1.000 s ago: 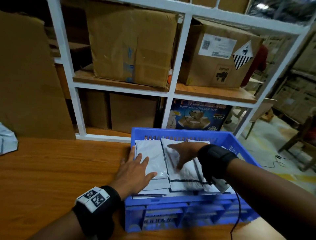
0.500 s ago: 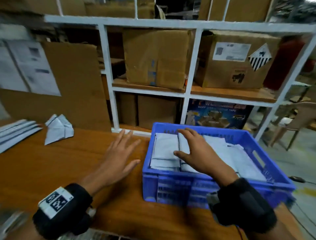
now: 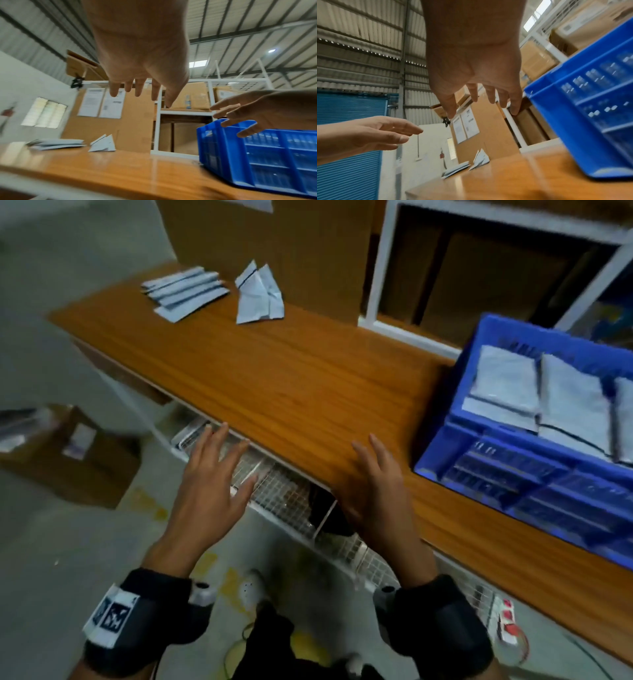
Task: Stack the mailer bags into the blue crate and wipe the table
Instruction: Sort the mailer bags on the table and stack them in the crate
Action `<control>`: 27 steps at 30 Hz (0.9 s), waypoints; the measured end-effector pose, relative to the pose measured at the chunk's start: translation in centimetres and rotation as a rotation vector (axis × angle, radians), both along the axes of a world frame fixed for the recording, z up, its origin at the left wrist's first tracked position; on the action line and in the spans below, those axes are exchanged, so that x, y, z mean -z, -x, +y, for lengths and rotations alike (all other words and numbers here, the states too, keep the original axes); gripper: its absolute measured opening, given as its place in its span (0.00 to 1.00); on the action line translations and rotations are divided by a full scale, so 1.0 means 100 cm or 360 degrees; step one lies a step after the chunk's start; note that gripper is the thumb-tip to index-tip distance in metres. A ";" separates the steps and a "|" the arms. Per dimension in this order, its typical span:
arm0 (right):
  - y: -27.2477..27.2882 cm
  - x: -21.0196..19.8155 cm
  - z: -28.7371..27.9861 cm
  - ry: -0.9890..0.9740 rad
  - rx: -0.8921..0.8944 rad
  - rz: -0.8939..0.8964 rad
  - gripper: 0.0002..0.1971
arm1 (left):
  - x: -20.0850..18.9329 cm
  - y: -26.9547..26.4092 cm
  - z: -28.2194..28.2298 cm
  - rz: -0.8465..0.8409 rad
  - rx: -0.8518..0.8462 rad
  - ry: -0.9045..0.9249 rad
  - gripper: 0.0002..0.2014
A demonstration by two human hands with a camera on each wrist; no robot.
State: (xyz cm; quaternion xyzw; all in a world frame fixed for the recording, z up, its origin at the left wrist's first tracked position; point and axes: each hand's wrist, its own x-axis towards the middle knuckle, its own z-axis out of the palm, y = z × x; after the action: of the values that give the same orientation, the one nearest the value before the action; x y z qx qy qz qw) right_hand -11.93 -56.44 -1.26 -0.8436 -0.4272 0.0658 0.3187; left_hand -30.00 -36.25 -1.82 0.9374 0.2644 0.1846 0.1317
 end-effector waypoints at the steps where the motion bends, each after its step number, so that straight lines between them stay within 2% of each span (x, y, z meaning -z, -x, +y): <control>1: 0.004 0.004 0.016 0.0006 -0.0039 0.0019 0.39 | 0.007 0.010 0.011 0.0007 -0.0053 0.0021 0.30; 7: 0.013 0.020 0.128 0.0088 -0.0140 0.0049 0.39 | 0.029 0.060 0.106 -0.0043 -0.0352 0.0201 0.29; 12: 0.016 0.022 0.221 0.0120 -0.0202 0.0039 0.38 | 0.022 0.077 0.199 -0.0042 -0.0402 0.0174 0.28; 19: 0.001 0.012 0.322 0.0077 -0.0156 -0.0014 0.36 | 0.013 0.046 0.309 0.0001 -0.0279 0.0098 0.29; 27: -0.063 0.013 0.436 -0.0069 -0.0102 0.0100 0.41 | 0.010 -0.026 0.419 0.0075 -0.0167 0.0129 0.29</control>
State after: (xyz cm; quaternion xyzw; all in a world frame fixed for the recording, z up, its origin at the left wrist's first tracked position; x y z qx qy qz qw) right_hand -5.64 -12.84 -2.54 -0.8198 -0.4452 0.0931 0.3479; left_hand -27.39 5.65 -2.83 0.9202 0.3235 0.1584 0.1533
